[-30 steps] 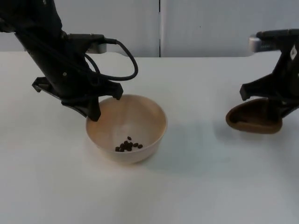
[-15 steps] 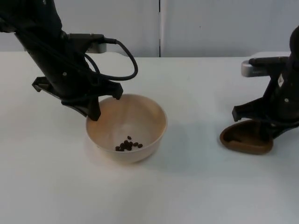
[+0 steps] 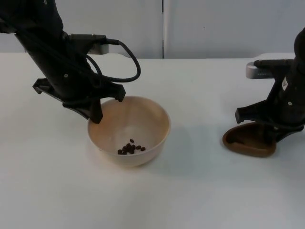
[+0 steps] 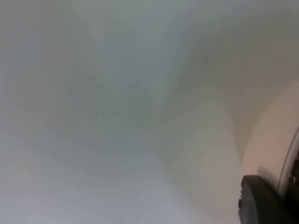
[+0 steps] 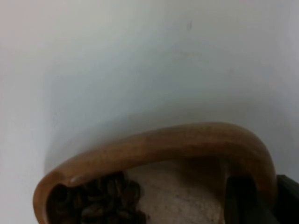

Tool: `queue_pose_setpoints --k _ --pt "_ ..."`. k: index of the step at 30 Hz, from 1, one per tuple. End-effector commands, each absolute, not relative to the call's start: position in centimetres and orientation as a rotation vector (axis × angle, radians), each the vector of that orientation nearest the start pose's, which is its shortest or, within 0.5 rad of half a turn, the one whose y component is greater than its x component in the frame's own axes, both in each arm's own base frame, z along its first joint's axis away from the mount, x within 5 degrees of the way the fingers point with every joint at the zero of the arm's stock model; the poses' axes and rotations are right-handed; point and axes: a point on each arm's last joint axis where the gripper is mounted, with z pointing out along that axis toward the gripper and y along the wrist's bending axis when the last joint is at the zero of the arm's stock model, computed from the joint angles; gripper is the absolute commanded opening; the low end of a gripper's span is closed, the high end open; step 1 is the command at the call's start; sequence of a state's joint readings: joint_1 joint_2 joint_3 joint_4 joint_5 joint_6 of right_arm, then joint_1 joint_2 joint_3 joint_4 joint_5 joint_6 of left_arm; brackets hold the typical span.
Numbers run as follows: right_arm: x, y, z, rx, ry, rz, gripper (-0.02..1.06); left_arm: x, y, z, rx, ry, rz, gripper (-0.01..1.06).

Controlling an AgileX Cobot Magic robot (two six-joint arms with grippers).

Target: Pick up the bowl with the left hand and pour the coffee beans from the cup into the bowl with the right hand.

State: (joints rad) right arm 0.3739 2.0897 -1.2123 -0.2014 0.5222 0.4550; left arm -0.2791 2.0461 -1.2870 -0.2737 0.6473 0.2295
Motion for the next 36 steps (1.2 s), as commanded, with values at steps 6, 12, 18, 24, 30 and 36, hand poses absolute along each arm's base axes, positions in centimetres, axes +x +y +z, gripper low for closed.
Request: queue_pose_setpoints --k 6,12,18,24,30,36 --pt "36.7 13.26 9.8 -0.1 2.847 -0.004 0.0 37.69 -12.39 13.09 0.433 2.848 -0.298 0.0" --pt "36.76 13.32 9.82 -0.096 2.839 0.006 0.0 37.69 -12.39 13.08 0.434 2.847 -0.297 0.0" --pt "36.77 13.31 9.82 -0.082 2.84 0.006 0.0 37.73 -12.39 13.09 0.433 2.844 -0.296 0.23" --pt "36.78 13.32 9.83 -0.083 2.838 0.008 0.0 37.77 -12.39 13.1 0.431 2.839 -0.295 0.47" --pt "36.88 13.38 9.86 -0.084 2.826 0.017 0.04 37.78 -12.36 13.1 0.437 2.838 -0.289 0.58" --pt "36.91 13.4 9.87 -0.084 2.822 0.02 0.45 37.85 -12.37 13.12 0.434 2.83 -0.288 0.59"
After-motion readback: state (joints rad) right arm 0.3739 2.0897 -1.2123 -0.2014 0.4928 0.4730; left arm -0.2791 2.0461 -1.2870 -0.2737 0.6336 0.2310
